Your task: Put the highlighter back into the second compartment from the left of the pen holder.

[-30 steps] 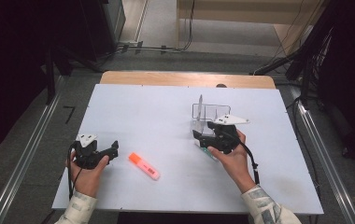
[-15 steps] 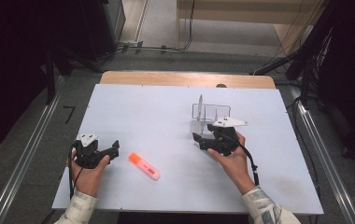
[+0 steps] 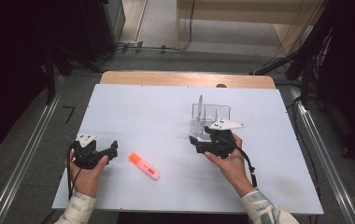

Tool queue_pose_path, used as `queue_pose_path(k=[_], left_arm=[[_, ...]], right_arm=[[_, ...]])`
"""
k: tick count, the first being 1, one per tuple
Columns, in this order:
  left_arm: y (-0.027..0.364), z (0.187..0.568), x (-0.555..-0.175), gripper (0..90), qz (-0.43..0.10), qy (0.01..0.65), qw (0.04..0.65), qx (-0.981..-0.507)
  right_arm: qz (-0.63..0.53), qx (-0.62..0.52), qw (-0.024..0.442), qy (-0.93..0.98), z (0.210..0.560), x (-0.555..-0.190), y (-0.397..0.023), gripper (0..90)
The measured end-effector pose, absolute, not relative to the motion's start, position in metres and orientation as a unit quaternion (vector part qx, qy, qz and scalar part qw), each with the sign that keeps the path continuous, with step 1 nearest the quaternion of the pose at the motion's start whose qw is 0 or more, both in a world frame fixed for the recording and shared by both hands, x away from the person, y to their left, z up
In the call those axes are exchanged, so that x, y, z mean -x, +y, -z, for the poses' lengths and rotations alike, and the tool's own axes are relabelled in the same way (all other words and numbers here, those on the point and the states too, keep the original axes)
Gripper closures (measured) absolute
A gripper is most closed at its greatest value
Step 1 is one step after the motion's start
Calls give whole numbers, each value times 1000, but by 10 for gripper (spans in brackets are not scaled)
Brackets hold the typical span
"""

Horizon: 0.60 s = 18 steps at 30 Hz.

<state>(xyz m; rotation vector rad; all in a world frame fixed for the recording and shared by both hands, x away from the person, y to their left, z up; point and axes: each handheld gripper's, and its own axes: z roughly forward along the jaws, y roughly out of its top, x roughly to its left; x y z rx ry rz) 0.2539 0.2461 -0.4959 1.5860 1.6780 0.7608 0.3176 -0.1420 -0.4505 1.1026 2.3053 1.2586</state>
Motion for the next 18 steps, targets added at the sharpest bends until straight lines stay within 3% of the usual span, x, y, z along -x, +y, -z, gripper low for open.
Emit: queue_pose_path(k=[18], left_arm=[[247, 496, -255, 127, -294, 648, 347, -611]], right_arm=[[-427, -342, 126, 828, 463, -301, -107, 259]])
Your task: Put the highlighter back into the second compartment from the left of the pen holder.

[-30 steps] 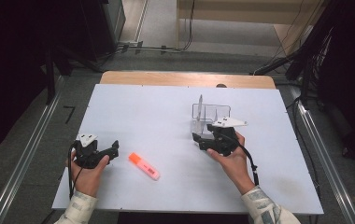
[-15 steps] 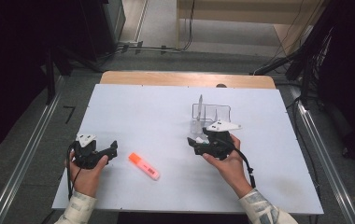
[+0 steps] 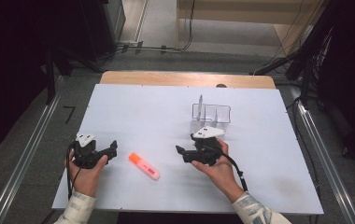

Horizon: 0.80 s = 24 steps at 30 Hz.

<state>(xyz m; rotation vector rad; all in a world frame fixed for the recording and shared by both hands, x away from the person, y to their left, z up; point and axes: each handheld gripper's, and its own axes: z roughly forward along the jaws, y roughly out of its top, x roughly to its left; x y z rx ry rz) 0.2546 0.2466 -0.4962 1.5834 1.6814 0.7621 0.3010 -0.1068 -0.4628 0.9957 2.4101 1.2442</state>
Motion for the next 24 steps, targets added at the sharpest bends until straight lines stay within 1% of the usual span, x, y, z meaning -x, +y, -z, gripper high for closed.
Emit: queue_pose_path(k=[15, 24], left_arm=[[246, 497, -255, 127, -290, 648, 347, -613], [246, 497, -255, 127, -290, 647, 348, -613]], right_arm=[[-418, -324, 111, 841, 473, -293, -87, 259], [-415, -309, 94, 851, 478, -286, -69, 259]])
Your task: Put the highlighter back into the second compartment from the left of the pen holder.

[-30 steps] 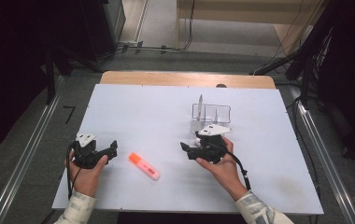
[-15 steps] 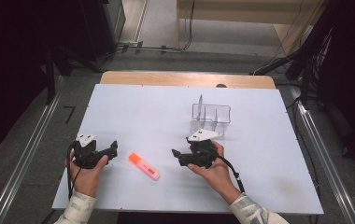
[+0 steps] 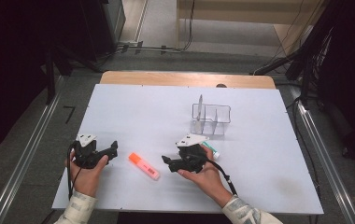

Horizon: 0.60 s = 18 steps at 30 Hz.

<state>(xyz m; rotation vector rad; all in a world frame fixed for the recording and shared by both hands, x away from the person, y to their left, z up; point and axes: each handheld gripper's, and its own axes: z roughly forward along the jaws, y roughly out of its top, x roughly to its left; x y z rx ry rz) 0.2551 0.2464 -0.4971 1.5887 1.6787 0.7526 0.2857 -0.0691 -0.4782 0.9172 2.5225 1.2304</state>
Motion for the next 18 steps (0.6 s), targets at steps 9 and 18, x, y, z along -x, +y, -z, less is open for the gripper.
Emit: queue_pose_path(k=[9, 18], left_arm=[[247, 497, -255, 127, -290, 648, 349, -612], [247, 497, -255, 127, -288, 648, 348, -614]], right_arm=[[-411, -296, 86, 858, 483, -280, -52, 259], [-406, -285, 81, 864, 488, -275, -41, 245]])
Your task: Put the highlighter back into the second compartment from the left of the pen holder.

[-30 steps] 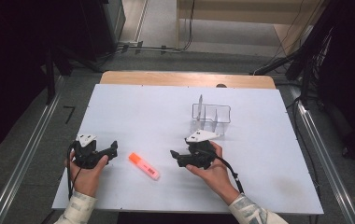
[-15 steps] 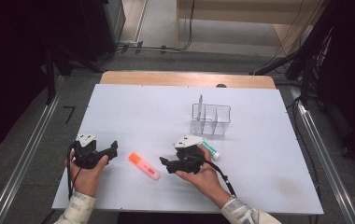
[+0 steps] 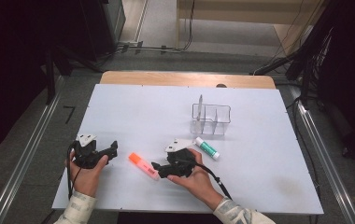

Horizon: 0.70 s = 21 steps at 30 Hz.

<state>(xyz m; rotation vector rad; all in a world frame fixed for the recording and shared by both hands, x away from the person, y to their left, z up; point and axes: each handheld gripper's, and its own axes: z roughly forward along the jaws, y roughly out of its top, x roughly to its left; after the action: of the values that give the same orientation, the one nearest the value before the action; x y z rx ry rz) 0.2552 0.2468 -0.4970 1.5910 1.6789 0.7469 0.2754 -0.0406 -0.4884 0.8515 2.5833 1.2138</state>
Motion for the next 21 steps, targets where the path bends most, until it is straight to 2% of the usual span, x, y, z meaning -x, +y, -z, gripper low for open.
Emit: queue_pose_path(k=[12, 21], left_arm=[[248, 497, -255, 127, -287, 648, 350, -613], [248, 497, -256, 127, -287, 648, 348, -614]], right_arm=[[-399, -268, 73, 874, 496, -268, -23, 237], [-385, -252, 84, 884, 505, -262, -11, 238]])
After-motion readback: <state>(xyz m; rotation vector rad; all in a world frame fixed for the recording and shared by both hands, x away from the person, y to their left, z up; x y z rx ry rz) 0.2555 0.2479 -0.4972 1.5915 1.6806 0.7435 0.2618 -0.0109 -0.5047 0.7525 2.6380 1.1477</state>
